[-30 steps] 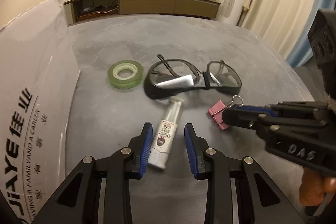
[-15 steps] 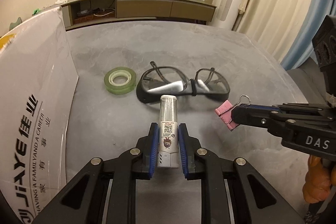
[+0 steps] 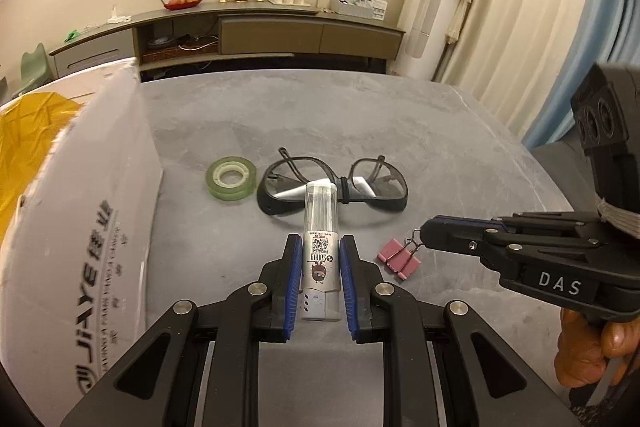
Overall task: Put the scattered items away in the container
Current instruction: 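Lift the white tube with the left tool while the right tool releases and regrasps the clips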
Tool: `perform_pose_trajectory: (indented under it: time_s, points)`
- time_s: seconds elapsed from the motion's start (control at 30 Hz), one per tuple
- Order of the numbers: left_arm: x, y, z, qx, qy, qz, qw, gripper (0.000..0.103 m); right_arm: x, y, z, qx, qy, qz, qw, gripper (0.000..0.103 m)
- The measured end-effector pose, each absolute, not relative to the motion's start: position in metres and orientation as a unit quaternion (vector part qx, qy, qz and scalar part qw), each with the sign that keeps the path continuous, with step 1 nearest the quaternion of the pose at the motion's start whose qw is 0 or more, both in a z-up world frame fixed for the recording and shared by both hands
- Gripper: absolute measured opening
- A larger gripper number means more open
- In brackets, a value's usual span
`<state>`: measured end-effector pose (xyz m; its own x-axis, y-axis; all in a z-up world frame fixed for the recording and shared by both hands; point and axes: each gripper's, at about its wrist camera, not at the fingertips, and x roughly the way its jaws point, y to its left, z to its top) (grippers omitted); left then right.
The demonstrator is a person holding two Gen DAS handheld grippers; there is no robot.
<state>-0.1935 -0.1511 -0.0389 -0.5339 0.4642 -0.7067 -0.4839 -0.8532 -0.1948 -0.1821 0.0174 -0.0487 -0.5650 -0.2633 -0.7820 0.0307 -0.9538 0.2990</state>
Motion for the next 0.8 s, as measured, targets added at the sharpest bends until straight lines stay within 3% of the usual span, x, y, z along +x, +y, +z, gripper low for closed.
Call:
perform_pose_trajectory:
  time_s: [0.23,0.3,0.37,0.4,0.53,0.57,0.7,0.8]
  points:
    - [-0.189,-0.156,-0.039,-0.403,0.007,0.875,0.268,0.020,-0.182,0.025,-0.054,0.461,-0.129,-0.875,0.075,0.007]
    - [-0.189,-0.156,-0.038,-0.402,0.006,0.875,0.271,0.020,-0.184,0.025,-0.058,0.465,-0.127,-0.873,0.077,0.011]
    - [-0.188,-0.157,-0.039,-0.401,0.003,0.874,0.274,0.020,-0.186,0.024,-0.064,0.476,-0.124,-0.867,0.080,0.045]
    - [-0.188,-0.157,-0.039,-0.402,0.001,0.873,0.275,0.020,-0.187,0.022,-0.068,0.480,-0.122,-0.865,0.080,0.047]
    - [-0.189,-0.158,-0.042,-0.407,-0.003,0.870,0.278,0.020,-0.193,0.011,-0.087,0.505,-0.075,-0.856,0.081,0.041]
    - [-0.190,-0.159,-0.043,-0.408,-0.003,0.870,0.278,0.020,-0.194,0.009,-0.088,0.509,-0.048,-0.856,0.083,0.037]
    - [-0.191,-0.168,-0.040,-0.408,-0.014,0.869,0.279,0.020,-0.193,0.017,-0.073,0.485,0.075,-0.870,0.049,0.036]
    - [-0.189,-0.172,-0.037,-0.406,-0.016,0.869,0.284,0.020,-0.193,0.037,-0.071,0.488,0.071,-0.870,0.022,0.037]
